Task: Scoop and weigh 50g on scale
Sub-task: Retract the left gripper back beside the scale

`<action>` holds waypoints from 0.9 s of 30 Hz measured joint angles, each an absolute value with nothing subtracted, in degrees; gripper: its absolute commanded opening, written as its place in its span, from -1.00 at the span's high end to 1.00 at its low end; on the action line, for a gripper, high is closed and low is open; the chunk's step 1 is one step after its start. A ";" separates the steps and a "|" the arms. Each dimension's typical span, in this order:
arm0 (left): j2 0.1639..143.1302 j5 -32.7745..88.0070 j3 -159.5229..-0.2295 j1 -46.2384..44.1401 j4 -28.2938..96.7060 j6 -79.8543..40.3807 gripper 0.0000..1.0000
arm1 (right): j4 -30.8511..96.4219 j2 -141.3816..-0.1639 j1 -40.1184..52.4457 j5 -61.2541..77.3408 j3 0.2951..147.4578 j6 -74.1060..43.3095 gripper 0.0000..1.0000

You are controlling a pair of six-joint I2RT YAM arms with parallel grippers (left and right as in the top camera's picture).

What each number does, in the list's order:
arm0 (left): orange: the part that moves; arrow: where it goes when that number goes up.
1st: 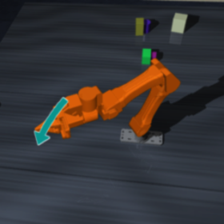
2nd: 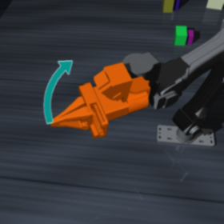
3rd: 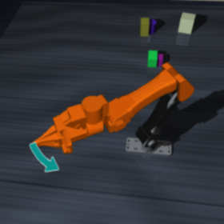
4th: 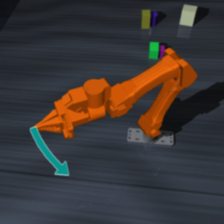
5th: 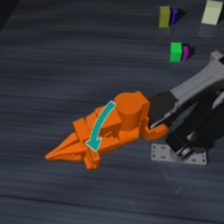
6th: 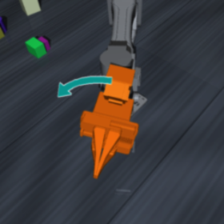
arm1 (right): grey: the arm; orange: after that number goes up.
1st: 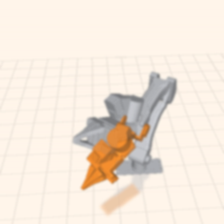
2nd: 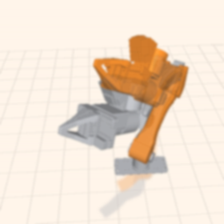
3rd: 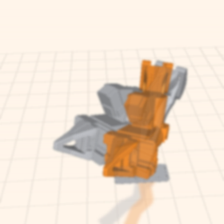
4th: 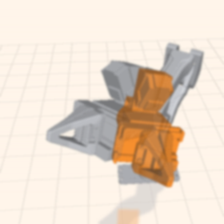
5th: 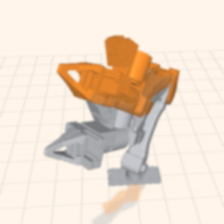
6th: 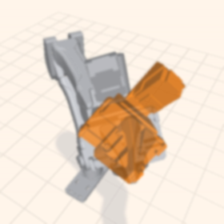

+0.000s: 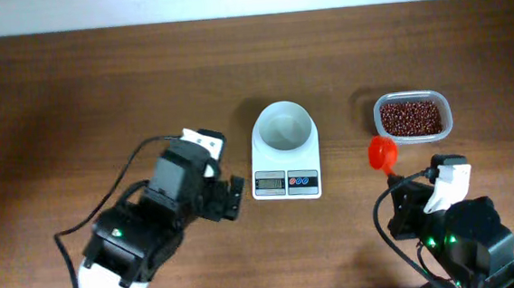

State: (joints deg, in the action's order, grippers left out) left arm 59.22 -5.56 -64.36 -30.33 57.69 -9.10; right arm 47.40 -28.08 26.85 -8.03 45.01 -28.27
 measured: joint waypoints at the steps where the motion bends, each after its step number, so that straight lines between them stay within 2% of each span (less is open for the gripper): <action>1: 59.16 -2.85 -64.36 -27.92 57.67 -6.33 -0.98 | 49.43 -28.05 26.85 -6.87 45.01 -29.47 0.92; 6: 59.13 1.78 -64.36 -25.67 59.16 -1.96 -0.99 | 50.37 -28.05 26.85 -5.45 45.01 -33.85 0.92; 11: 59.13 10.55 -64.36 -25.67 59.35 17.82 -0.98 | 50.39 -28.05 26.85 -5.45 45.01 -34.09 0.92; 13: 59.13 12.88 -64.51 -25.61 63.02 24.75 -0.98 | 50.39 -28.05 26.85 -5.45 45.01 -34.11 0.92; 18: 62.57 17.19 -69.93 -17.52 66.11 35.24 -0.98 | 50.33 -28.05 26.85 -5.56 45.01 -34.15 0.92; 22: 69.47 17.12 -69.97 -17.47 66.46 37.56 -0.98 | 50.33 -28.05 26.85 -5.80 45.01 -34.26 0.92; 27: 69.56 17.12 -69.97 -17.47 66.92 37.80 -0.98 | 50.33 -28.05 26.85 -5.96 45.01 -34.26 0.92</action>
